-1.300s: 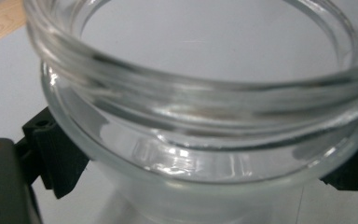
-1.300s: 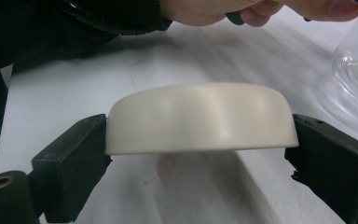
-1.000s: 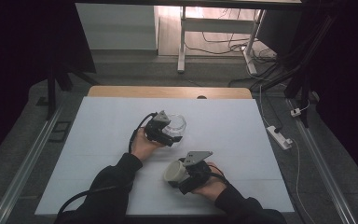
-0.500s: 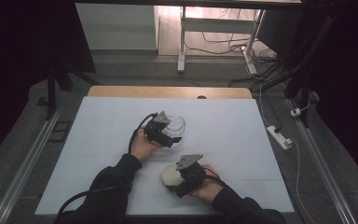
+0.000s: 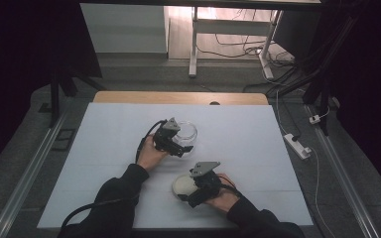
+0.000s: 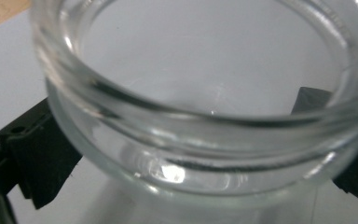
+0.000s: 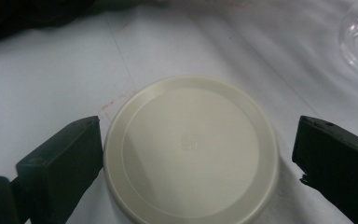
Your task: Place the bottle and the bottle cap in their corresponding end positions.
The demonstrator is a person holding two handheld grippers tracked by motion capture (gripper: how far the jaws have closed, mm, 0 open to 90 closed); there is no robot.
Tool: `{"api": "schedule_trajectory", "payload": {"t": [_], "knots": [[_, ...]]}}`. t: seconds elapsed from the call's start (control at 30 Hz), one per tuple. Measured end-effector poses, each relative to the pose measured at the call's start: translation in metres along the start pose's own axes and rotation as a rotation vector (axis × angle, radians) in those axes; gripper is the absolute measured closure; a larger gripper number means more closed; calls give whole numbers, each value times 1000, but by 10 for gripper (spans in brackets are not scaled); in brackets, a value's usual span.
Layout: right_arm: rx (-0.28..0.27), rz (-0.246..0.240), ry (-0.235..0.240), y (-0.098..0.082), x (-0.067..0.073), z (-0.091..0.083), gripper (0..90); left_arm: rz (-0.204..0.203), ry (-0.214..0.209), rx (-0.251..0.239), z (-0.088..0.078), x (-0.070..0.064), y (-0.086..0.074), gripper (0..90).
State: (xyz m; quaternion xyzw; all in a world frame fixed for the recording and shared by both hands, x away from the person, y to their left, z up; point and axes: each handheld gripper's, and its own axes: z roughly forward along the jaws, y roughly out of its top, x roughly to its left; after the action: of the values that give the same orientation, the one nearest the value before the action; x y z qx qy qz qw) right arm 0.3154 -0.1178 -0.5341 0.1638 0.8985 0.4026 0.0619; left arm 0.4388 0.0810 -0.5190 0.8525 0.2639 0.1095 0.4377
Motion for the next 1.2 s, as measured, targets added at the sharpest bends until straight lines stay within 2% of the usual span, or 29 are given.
{"api": "schedule_trajectory", "payload": {"t": [0.47, 0.8, 1.2], "knots": [[-59, 9, 4, 5, -2, -11, 2, -23, -3, -18, -20, -3, -1, 0], [-98, 35, 16, 6, -5, -25, 0, -39, -4, -32, -38, -10, -5, 0], [-116, 33, -9, 5, -6, -38, 0, -63, -20, -40, -58, -19, -14, 0]]}}
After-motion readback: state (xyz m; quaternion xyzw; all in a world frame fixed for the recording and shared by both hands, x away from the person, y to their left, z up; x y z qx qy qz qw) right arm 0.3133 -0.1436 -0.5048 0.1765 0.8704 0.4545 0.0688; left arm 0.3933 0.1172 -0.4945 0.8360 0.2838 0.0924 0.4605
